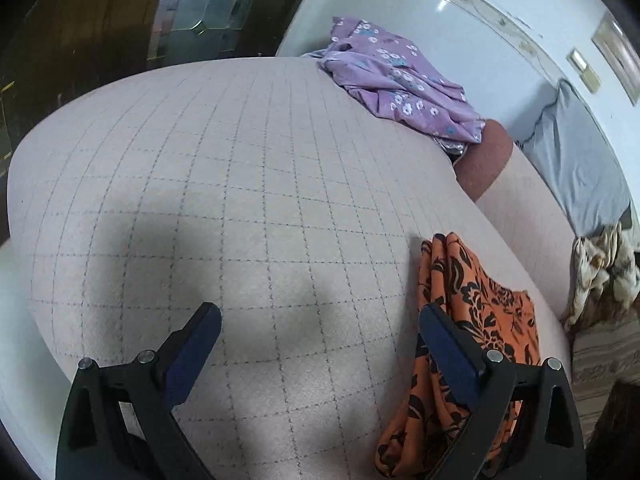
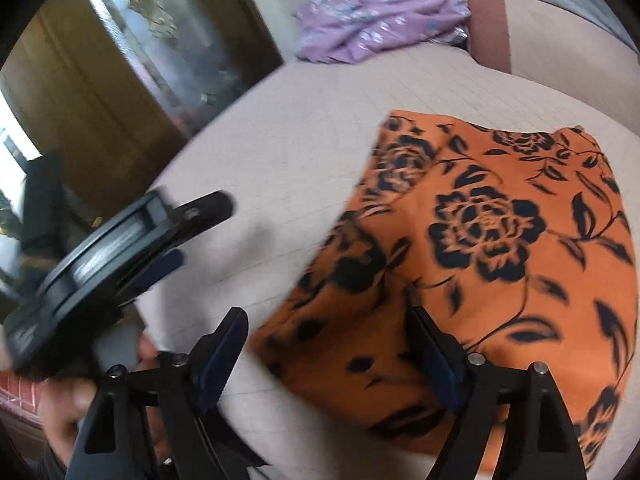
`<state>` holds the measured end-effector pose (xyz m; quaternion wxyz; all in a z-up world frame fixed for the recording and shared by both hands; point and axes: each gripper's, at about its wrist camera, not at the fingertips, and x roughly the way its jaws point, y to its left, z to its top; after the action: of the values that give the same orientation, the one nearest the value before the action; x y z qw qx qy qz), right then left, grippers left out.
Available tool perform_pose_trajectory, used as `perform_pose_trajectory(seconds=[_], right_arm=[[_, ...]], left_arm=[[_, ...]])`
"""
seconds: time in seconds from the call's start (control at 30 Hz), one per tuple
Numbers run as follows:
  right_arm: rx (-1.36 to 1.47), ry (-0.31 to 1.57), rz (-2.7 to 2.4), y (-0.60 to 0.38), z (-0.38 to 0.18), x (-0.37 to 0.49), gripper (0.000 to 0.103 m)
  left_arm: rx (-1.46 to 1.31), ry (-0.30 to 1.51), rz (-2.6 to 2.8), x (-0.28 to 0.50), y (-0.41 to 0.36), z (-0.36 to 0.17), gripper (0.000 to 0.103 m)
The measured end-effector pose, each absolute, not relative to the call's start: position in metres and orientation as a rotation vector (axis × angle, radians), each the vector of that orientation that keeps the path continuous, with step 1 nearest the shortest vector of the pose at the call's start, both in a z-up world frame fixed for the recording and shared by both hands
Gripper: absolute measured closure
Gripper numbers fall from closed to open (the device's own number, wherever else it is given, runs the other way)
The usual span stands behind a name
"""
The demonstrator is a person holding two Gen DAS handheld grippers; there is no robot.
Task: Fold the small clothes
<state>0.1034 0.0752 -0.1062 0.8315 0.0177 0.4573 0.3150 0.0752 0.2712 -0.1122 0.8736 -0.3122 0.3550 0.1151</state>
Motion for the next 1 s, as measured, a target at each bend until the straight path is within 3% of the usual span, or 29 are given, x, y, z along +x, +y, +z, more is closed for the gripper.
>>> perform_pose_trajectory(seconds=[0.27,0.33,0.37,0.4,0.43,0.5,0.77,0.9,1.0], right_arm=[[0.278,0.914,0.663,-0.005,-0.104,0.071,0.019],[0.338,0.912,0.657,-0.024,-0.108,0.068,0.019],[0.363,0.916,0.651,-0.034,-0.111,0.066,0.019],[0.375,0.919,0.644,-0.041,-0.113,0.064,0.019],[0.384,0.92,0.641,-0.049,-0.114,0.063,0.019],[0.413,0.911,0.632,-0.064,-0.116,0.061,0.019],[0.6,0.917,0.642,-0.109,-0.129,0.063,0.019],[0.667,0.863,0.629,-0.138,-0.117,0.058,0.019],[0.717,0.853,0.588,-0.16,-0.114,0.065,0.018]], left_arm=[[-0.516,0.712,-0.01,0.071,0.208,-0.07,0.005],[-0.416,0.785,0.009,0.083,0.186,-0.074,0.009],[-0.408,0.851,0.026,0.089,0.183,-0.084,0.023],[-0.452,0.984,0.034,0.1,0.186,-0.11,0.047],[-0.527,1.101,0.043,0.103,0.193,-0.136,0.057],[-0.635,1.053,0.019,0.091,0.208,-0.146,0.059],[-0.399,0.974,0.119,0.085,0.189,-0.095,0.056],[-0.249,0.848,0.093,0.093,0.163,-0.066,0.032],[-0.164,0.82,0.046,0.11,0.145,-0.064,0.03]])
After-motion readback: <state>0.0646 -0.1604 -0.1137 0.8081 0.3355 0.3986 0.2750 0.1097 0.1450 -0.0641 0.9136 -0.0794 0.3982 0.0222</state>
